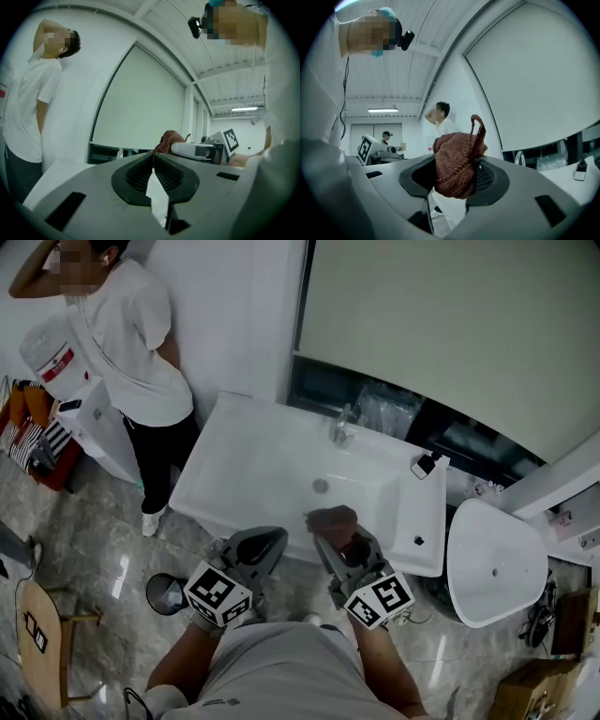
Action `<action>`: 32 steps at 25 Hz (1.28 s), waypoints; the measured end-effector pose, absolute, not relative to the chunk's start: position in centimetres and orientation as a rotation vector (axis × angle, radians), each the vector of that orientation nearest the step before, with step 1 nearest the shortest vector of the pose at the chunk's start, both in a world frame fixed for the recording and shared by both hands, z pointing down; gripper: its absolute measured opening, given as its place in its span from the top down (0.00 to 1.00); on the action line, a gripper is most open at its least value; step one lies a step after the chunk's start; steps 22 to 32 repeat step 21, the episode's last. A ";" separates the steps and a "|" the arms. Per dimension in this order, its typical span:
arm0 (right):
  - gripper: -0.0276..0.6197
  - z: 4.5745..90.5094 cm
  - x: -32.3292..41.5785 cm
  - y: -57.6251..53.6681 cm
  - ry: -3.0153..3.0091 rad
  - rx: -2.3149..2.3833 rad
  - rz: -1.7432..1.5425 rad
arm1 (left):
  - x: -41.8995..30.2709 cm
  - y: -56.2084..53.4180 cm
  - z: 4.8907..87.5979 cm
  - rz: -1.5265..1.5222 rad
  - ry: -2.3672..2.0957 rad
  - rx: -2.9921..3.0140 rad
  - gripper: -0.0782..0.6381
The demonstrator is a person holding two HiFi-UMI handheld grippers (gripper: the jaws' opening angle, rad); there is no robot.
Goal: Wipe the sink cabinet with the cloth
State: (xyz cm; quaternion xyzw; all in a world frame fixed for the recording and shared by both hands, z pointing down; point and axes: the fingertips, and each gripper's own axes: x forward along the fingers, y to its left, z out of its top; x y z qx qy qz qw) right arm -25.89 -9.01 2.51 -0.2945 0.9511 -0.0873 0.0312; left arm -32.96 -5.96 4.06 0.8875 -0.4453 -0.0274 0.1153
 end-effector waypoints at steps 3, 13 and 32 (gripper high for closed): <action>0.70 2.6 -26.2 -9.0 2.932 -0.893 -0.267 | -33.4 -6.0 4.0 -0.089 -1.322 2.593 0.86; 0.70 2.8 -25.8 -9.2 2.921 -0.942 -0.260 | -34.3 -6.3 3.8 -0.082 -1.343 2.584 0.86; 0.70 3.1 -24.5 -8.9 2.919 -1.007 -0.238 | -34.0 -5.8 4.5 -0.059 -1.330 2.576 0.86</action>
